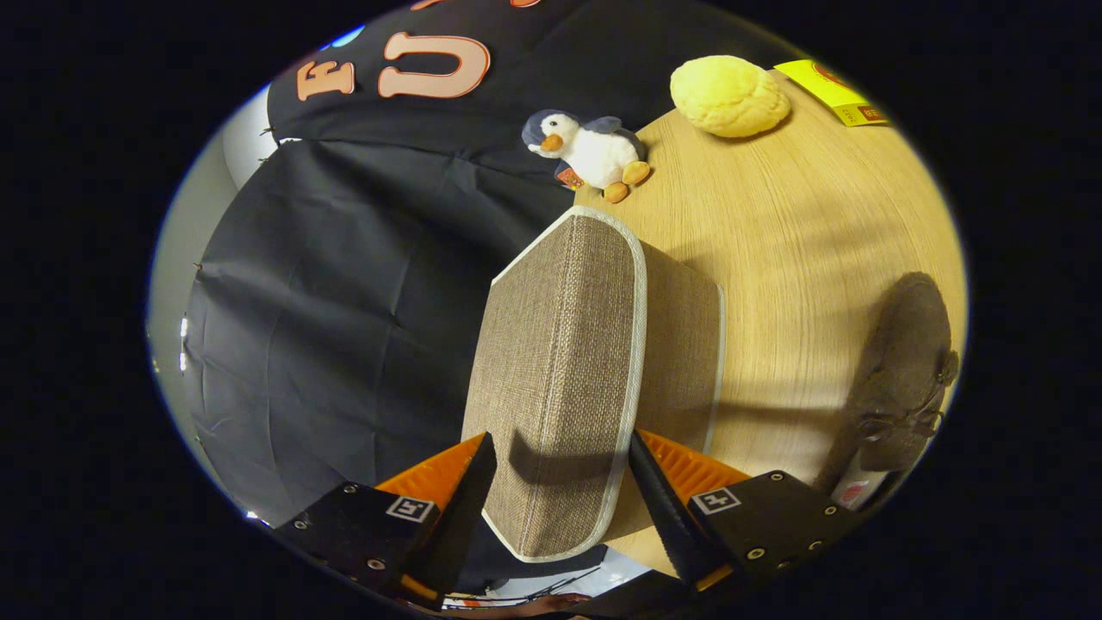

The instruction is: Open the storage box then place both shoes into the box .Put the left shoe in first, then the right shoe, with the right side of both shoes facing outward in a uniform manner.

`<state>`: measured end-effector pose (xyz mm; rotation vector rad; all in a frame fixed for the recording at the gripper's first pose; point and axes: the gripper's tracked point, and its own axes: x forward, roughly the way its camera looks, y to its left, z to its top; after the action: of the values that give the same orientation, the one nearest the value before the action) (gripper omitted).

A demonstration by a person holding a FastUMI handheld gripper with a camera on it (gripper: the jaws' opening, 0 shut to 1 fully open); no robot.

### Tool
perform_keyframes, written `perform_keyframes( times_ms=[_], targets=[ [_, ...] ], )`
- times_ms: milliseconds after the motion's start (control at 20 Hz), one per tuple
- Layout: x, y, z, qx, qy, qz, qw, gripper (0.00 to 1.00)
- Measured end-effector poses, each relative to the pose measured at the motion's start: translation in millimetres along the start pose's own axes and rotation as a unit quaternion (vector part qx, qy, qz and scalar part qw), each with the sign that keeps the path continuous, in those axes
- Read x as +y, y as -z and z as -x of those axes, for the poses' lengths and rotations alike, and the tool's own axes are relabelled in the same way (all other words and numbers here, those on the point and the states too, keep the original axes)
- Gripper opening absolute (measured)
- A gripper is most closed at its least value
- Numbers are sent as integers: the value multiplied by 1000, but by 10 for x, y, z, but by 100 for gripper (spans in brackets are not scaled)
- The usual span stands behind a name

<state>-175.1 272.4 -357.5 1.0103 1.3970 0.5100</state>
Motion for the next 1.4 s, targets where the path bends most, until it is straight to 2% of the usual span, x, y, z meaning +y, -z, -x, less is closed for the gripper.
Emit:
perform_keyframes(
  times_ms=[50,100,200,250,350,400,550,650,750,1000,1400],
  targets=[
    [-6,-34,41,-4,-1,-3,1000,91],
    [12,-36,116,-7,-4,-6,1000,82],
    [104,-146,227,-28,-17,-16,999,73],
    [226,-238,288,-45,-42,-26,998,70],
    [479,-409,421,-75,-82,-43,993,54],
    [532,-429,442,-78,-83,-37,993,46],
    [560,-432,361,-76,-64,-12,995,33],
    [761,-435,354,-76,-87,-25,993,23],
    [1009,-485,348,-78,-110,-33,990,21],
    [1607,-616,250,-83,-132,14,988,18],
    [2428,-569,-387,-63,-125,76,987,18]
  ],
)
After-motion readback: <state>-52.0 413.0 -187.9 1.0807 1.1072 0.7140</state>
